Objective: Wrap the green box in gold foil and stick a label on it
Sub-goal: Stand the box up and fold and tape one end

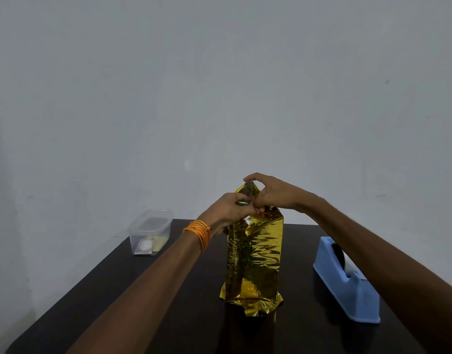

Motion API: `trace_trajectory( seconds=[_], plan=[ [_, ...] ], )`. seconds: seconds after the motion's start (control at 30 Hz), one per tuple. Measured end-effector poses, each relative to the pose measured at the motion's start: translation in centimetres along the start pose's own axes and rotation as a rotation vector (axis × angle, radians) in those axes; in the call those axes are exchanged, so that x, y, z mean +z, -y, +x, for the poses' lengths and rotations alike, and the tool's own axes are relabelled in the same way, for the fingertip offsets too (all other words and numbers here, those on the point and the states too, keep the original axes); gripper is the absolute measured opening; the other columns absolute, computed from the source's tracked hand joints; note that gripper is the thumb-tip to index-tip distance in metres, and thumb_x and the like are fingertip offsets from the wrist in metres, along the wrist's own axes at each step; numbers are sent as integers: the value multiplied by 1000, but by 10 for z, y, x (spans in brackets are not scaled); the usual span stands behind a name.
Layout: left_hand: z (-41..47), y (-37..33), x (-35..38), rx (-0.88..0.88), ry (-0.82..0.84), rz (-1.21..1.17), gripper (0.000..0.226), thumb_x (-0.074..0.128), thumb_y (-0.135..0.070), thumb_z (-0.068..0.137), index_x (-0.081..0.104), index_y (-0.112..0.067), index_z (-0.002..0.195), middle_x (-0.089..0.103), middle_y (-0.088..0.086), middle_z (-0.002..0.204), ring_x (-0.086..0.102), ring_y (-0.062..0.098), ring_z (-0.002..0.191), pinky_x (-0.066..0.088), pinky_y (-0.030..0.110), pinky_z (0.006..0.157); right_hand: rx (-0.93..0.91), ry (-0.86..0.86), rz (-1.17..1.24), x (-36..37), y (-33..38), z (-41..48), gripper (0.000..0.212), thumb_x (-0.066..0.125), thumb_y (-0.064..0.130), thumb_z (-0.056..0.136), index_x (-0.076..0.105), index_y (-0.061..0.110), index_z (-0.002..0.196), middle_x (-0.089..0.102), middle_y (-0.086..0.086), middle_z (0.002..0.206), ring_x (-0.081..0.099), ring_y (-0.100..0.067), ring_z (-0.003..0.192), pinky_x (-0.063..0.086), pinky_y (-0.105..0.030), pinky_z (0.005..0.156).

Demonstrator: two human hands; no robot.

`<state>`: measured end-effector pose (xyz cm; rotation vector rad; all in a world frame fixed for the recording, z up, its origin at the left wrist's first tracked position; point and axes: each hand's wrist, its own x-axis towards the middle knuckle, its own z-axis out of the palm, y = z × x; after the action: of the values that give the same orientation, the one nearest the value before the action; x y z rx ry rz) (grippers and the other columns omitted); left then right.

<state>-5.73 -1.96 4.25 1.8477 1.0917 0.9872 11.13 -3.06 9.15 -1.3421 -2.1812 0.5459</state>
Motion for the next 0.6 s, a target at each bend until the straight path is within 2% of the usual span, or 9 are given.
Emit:
trace_trajectory(
  seconds=[0.1,0.2,0.33,0.43,0.5,0.6],
  plan=[
    [1,0,1,3,-7,5,46,79,-29,82,66,-15,124,65,8,122,60,21,114,48,29,91,52,-19,-101,-2,-2,9,70,68,5,82,41,26,143,69,2,73,65,-9,69,48,-26,71],
    [0,0,1,4,-8,19,48,78,-28,83,64,-14,127,61,6,124,57,17,108,45,24,84,94,-44,-185,-4,-3,15,73,72,12,78,42,27,142,71,-5,93,64,-12,74,50,-29,70],
    [0,-1,2,18,-20,29,35,77,-24,85,68,-14,117,59,2,118,54,15,106,45,23,81,153,-78,-288,-9,-10,14,74,80,27,78,43,27,143,69,-7,111,64,-11,72,47,-24,62],
    [0,-1,1,17,-14,25,36,77,-23,85,69,-13,119,60,3,125,56,15,109,47,20,79,173,-190,-331,-10,-23,6,70,80,33,81,46,24,142,57,-6,136,61,-16,92,45,-27,74],
    [0,-1,2,19,-10,16,37,76,-20,86,68,-11,120,60,3,127,57,15,110,47,18,78,156,-294,-332,-7,-32,-1,65,79,34,82,49,25,139,58,-7,136,58,-19,99,43,-30,78],
    [0,0,2,23,-6,14,36,75,-19,87,68,-12,122,58,1,122,54,14,109,45,13,72,132,-387,-112,7,-38,-8,57,76,36,84,51,26,135,66,-8,111,60,-18,88,44,-27,66]
  ],
)
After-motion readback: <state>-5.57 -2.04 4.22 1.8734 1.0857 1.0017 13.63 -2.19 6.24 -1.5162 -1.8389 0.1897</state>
